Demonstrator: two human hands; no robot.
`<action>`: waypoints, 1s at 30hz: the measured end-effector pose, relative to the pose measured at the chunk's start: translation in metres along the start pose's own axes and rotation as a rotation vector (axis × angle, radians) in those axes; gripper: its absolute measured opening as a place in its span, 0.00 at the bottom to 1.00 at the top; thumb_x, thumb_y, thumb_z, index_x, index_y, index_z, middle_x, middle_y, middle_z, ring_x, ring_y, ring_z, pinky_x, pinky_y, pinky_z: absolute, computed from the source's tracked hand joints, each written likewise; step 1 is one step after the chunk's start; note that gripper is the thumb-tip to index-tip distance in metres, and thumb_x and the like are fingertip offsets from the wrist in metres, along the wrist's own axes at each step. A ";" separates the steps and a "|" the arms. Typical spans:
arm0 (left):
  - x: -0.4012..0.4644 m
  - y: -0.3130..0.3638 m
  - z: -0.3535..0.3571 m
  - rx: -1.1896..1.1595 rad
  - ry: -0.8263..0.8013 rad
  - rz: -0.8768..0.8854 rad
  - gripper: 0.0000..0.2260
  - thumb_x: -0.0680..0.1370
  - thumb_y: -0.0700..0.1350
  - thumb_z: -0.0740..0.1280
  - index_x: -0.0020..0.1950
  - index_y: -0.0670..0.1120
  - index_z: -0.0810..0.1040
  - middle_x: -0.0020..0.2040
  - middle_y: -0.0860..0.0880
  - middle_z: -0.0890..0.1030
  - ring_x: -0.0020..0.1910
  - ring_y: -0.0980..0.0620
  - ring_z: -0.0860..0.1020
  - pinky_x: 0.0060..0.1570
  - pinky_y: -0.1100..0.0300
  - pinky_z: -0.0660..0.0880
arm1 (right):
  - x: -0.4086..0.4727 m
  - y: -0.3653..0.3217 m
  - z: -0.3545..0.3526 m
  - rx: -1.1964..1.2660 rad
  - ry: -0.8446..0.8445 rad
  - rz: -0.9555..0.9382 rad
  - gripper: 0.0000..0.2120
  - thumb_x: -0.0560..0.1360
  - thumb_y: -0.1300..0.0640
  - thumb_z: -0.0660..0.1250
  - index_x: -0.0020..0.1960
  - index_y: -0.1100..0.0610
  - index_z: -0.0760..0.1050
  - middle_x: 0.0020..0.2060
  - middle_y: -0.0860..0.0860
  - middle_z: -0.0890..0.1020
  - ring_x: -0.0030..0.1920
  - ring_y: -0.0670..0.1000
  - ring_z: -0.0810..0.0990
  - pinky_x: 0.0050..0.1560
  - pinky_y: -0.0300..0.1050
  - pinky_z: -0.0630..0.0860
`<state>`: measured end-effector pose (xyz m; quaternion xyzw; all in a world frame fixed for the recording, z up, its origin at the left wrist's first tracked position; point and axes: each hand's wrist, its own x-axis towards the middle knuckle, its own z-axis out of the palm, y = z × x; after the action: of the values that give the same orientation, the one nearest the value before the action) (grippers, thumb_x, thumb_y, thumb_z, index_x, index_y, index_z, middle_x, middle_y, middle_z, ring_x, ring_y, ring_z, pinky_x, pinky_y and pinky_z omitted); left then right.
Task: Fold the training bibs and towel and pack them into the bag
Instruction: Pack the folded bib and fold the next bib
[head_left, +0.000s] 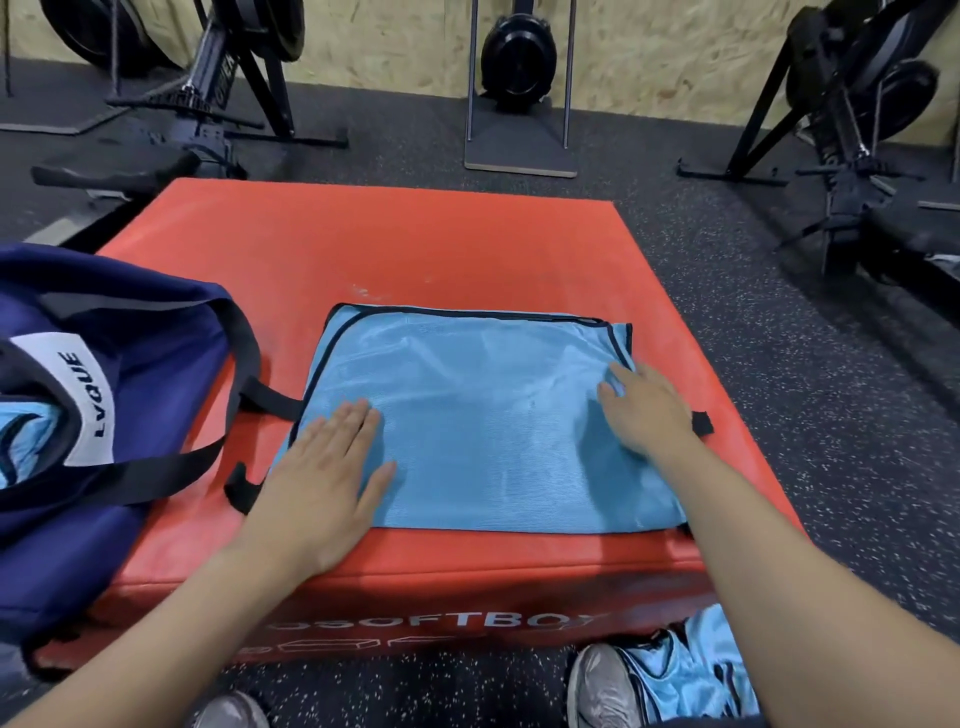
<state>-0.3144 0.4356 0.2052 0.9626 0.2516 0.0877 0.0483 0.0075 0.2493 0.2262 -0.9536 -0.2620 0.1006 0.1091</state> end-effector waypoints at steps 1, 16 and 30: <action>-0.002 -0.001 0.000 0.002 0.003 -0.003 0.35 0.81 0.64 0.42 0.81 0.45 0.57 0.81 0.48 0.55 0.80 0.53 0.52 0.78 0.59 0.41 | 0.001 0.000 -0.002 0.019 -0.007 -0.020 0.19 0.82 0.46 0.52 0.70 0.48 0.70 0.74 0.54 0.66 0.75 0.57 0.63 0.74 0.57 0.60; -0.030 0.022 -0.027 0.064 0.095 0.038 0.20 0.81 0.58 0.54 0.61 0.50 0.79 0.49 0.52 0.70 0.50 0.49 0.71 0.50 0.52 0.70 | -0.051 0.071 -0.048 -0.136 -0.116 0.217 0.21 0.82 0.46 0.52 0.73 0.50 0.66 0.75 0.53 0.61 0.73 0.60 0.62 0.70 0.57 0.63; 0.062 -0.016 -0.015 -0.004 -0.070 -0.190 0.35 0.77 0.64 0.42 0.72 0.46 0.72 0.73 0.47 0.72 0.73 0.46 0.69 0.68 0.48 0.66 | -0.039 0.052 -0.034 -0.064 -0.034 -0.080 0.28 0.80 0.44 0.63 0.78 0.47 0.63 0.80 0.53 0.56 0.79 0.53 0.55 0.78 0.48 0.53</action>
<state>-0.2719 0.4811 0.2270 0.9369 0.3396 0.0494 0.0674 0.0078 0.1806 0.2501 -0.9435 -0.3049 0.1040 0.0781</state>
